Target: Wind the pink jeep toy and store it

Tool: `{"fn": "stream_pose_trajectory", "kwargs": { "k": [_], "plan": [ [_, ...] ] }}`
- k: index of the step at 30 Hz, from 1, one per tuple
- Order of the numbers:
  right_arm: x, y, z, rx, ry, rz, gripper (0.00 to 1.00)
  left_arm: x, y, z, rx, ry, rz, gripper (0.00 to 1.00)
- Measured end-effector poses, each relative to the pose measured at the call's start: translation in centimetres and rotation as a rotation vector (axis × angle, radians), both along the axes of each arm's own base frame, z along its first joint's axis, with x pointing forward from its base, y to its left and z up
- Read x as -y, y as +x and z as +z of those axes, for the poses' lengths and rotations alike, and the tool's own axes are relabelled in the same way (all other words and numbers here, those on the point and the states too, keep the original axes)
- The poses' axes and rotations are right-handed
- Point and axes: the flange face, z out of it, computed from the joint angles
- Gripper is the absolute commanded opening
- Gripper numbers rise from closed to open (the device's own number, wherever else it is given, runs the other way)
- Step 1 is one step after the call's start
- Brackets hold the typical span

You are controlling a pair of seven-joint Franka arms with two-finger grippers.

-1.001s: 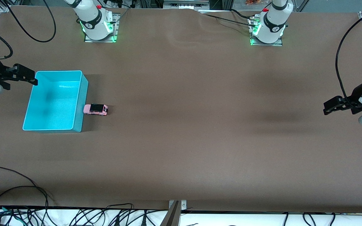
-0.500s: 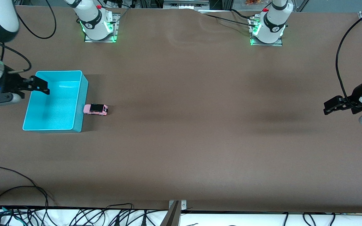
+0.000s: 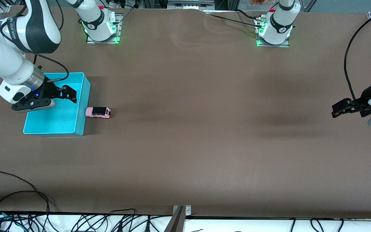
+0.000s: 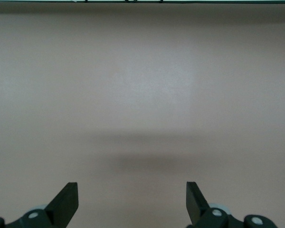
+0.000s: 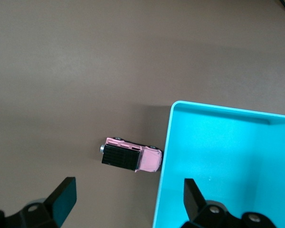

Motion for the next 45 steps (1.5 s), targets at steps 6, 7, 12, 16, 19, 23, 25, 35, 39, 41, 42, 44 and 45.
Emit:
{"fn": "stream_pose_trajectory", "kwargs": {
  "k": [6, 7, 12, 16, 19, 23, 25, 35, 39, 41, 42, 44, 45],
  "plan": [
    [0.1, -0.3, -0.4, -0.006, 0.007, -0.006, 1.0, 0.0, 0.0, 0.0, 0.0, 0.0, 0.0, 1.0],
    [0.1, -0.4, -0.6, -0.008, 0.008, -0.006, 1.0, 0.0, 0.0, 0.0, 0.0, 0.0, 0.0, 1.0],
    [0.1, -0.7, -1.3, -0.024, 0.008, -0.008, 1.0, 0.0, 0.0, 0.0, 0.0, 0.0, 0.0, 1.0],
    [1.1, -0.9, -1.9, -0.037, 0.008, -0.029, 1.0, 0.0, 0.0, 0.0, -0.001, 0.0, 0.0, 1.0],
    [2.6, -0.9, -1.9, -0.036, 0.01, -0.057, 1.0, 0.0, 0.0, -0.1, -0.001, 0.0, 0.0, 1.0],
    [3.6, -0.6, -1.7, -0.013, 0.014, -0.076, 1.0, 0.0, 0.0, -0.1, -0.002, 0.0, 0.0, 1.0],
    [3.5, -0.7, -2.1, -0.013, 0.015, -0.076, 1.0, 0.0, 0.0, -0.1, -0.002, 0.0, 0.0, 1.0],
    [0.7, -1.2, -5.5, -0.036, 0.028, -0.164, 1.0, 0.0, 0.0, -0.1, -0.003, 0.0, 0.0, 1.0],
    [-0.6, -1.3, -7.2, -0.056, 0.032, -0.23, 1.0, 0.0, 0.0, -0.2, -0.003, 0.0, 0.0, 1.0],
    [-1.3, -1.4, -8.1, -0.067, 0.032, -0.252, 1.0, 0.0, 0.0, -0.2, -0.004, 0.0, 0.0, 1.0],
    [-1.6, -1.5, -8.5, -0.072, 0.032, -0.258, 1.0, 0.0, 0.0, -0.2, -0.004, 0.0, 0.0, 1.0],
    [-2.2, -1.7, -9.3, -0.08, 0.032, -0.275, 1.0, 0.0, 0.0, -0.2, -0.004, 0.0, 0.0, 1.0],
    [-2.4, -1.7, -9.6, -0.08, 0.033, -0.285, 1.0, 0.0, 0.0, -0.2, -0.004, 0.0, 0.0, 1.0]
  ]
}}
